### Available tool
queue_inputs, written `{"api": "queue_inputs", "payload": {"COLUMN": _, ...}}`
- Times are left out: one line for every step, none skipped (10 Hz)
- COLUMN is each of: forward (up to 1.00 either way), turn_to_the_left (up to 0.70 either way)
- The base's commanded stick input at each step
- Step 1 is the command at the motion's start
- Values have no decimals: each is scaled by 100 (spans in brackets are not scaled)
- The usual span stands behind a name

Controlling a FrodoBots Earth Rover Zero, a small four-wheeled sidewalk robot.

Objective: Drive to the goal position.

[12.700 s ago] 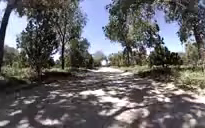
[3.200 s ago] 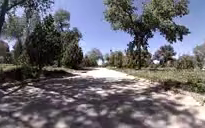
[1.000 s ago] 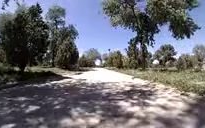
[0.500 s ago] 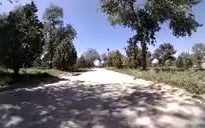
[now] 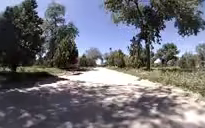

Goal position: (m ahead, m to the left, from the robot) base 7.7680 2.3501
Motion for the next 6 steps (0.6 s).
{"api": "queue_inputs", "payload": {"forward": 70, "turn_to_the_left": 1}}
{"api": "queue_inputs", "payload": {"forward": 70, "turn_to_the_left": 1}}
{"api": "queue_inputs", "payload": {"forward": 70, "turn_to_the_left": 1}}
{"api": "queue_inputs", "payload": {"forward": 70, "turn_to_the_left": 1}}
{"api": "queue_inputs", "payload": {"forward": 70, "turn_to_the_left": 1}}
{"api": "queue_inputs", "payload": {"forward": 70, "turn_to_the_left": 1}}
